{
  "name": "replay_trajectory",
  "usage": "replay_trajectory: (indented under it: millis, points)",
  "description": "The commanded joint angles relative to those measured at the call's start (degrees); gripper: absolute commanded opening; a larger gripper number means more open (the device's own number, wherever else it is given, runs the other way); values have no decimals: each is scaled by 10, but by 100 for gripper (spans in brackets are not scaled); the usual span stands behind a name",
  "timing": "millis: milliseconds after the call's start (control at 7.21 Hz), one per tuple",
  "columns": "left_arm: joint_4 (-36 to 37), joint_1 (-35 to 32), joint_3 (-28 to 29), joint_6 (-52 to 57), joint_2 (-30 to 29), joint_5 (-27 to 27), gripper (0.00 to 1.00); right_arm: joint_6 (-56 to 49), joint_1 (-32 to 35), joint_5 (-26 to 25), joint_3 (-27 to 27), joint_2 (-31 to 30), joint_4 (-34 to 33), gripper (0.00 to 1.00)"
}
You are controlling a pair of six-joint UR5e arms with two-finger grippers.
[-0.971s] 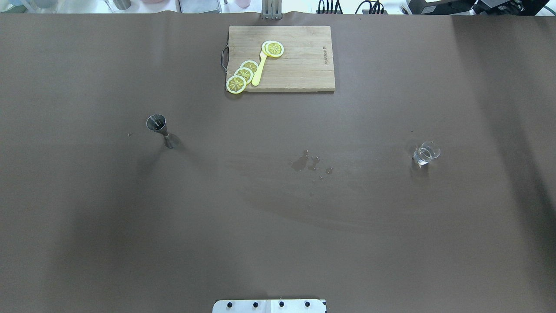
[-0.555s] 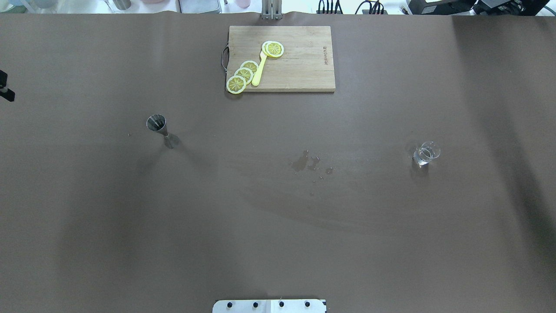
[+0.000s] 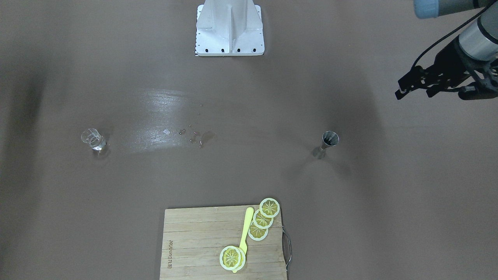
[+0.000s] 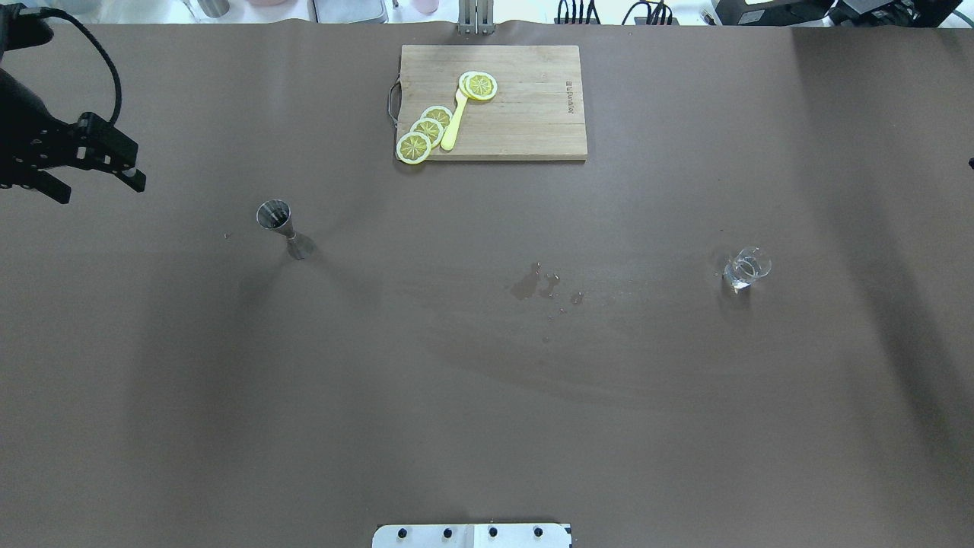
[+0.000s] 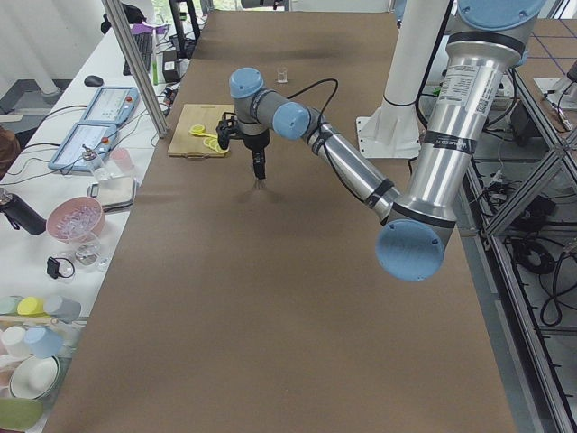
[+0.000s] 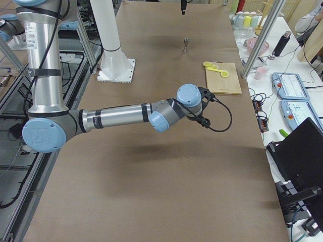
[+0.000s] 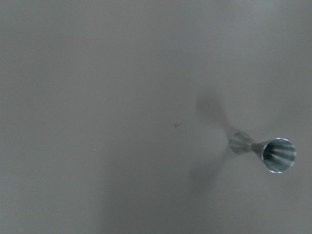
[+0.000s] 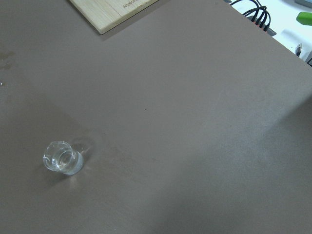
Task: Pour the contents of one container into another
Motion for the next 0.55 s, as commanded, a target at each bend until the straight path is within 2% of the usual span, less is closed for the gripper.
replay_trajectory:
  millis: [0,139,277,416]
  points:
    - [-7,41,-16,-60,-30,22,98,103,-18,-15,-2,-3,55,100]
    - [-19,94,-57,-107,-30,125,98,144,-32,-31,-2,-3,79,100]
    - [-34,143,-60,-174,-41,138,98,197,-42,-30,-3,-8,106,100]
    - [-74,180,-59,-200,-38,177,98,240,-59,-32,-3,-35,174,100]
